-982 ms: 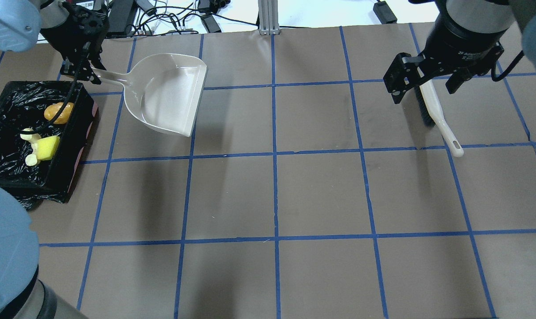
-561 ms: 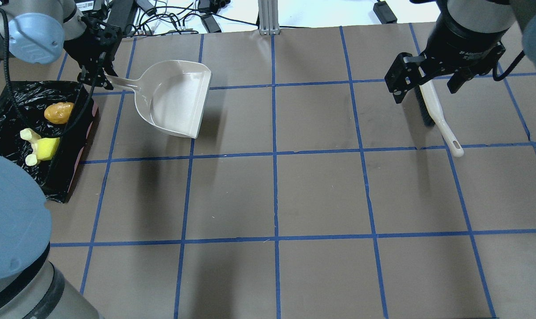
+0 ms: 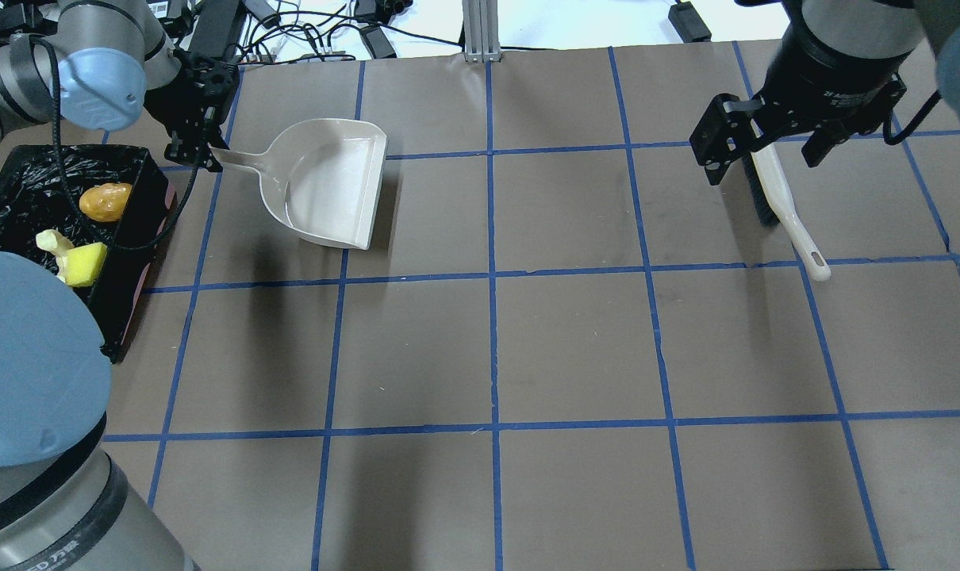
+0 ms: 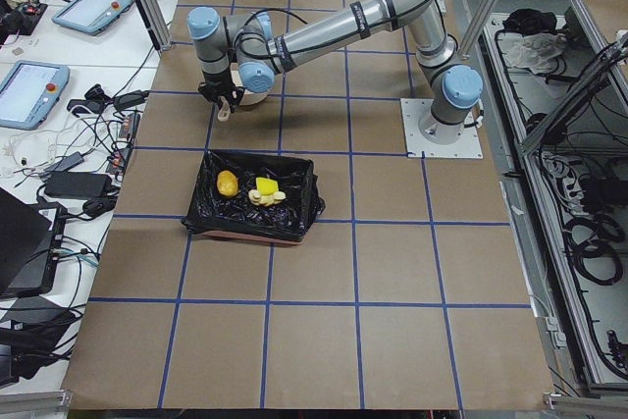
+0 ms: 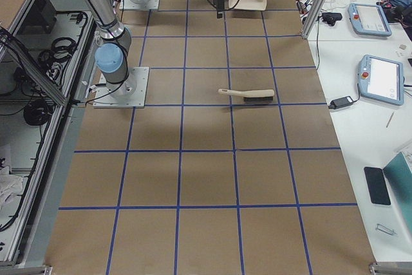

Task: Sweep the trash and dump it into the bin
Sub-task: 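Bring the empty dustpan back down beside the bin with the left gripper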

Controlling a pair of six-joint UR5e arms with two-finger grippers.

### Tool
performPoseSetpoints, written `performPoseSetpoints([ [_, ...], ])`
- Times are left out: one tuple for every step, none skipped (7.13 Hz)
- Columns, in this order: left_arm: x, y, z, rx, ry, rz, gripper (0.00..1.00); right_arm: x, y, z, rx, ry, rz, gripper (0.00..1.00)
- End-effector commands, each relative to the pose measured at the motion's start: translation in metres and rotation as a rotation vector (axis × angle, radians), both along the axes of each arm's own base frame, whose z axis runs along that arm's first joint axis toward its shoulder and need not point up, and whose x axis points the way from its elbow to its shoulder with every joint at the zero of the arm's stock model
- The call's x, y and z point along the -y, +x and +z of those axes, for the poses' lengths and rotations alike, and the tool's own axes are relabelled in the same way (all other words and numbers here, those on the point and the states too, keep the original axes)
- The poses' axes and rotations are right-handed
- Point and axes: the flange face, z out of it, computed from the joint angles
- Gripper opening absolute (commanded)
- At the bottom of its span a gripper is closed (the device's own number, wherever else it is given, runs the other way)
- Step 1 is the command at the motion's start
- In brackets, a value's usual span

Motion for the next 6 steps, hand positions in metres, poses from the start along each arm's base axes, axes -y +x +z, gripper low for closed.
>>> performPoseSetpoints([
  [0.000, -0.006, -0.012, 0.000, -0.002, -0.004, 0.00, 0.000, 0.000, 0.000, -0.002, 0.000, 0.001, 1.00],
  [-0.003, -0.010, -0.020, -0.001, 0.001, -0.008, 0.00, 0.000, 0.000, 0.000, -0.002, 0.000, 0.001, 1.00],
  [-0.004, -0.010, -0.021, 0.000, -0.002, -0.008, 0.00, 0.000, 0.000, 0.000, -0.002, 0.000, 0.001, 1.00],
  [-0.004, -0.014, -0.026, -0.003, 0.005, -0.010, 0.00, 0.000, -0.001, 0.000, -0.002, 0.000, -0.001, 1.00],
  [-0.003, -0.014, -0.028, -0.001, 0.008, -0.005, 0.00, 0.000, -0.002, 0.000, -0.005, 0.000, -0.004, 1.00],
  [-0.004, -0.016, -0.032, -0.002, 0.014, -0.007, 0.00, 0.000, -0.002, 0.000, -0.005, 0.003, -0.005, 1.00],
])
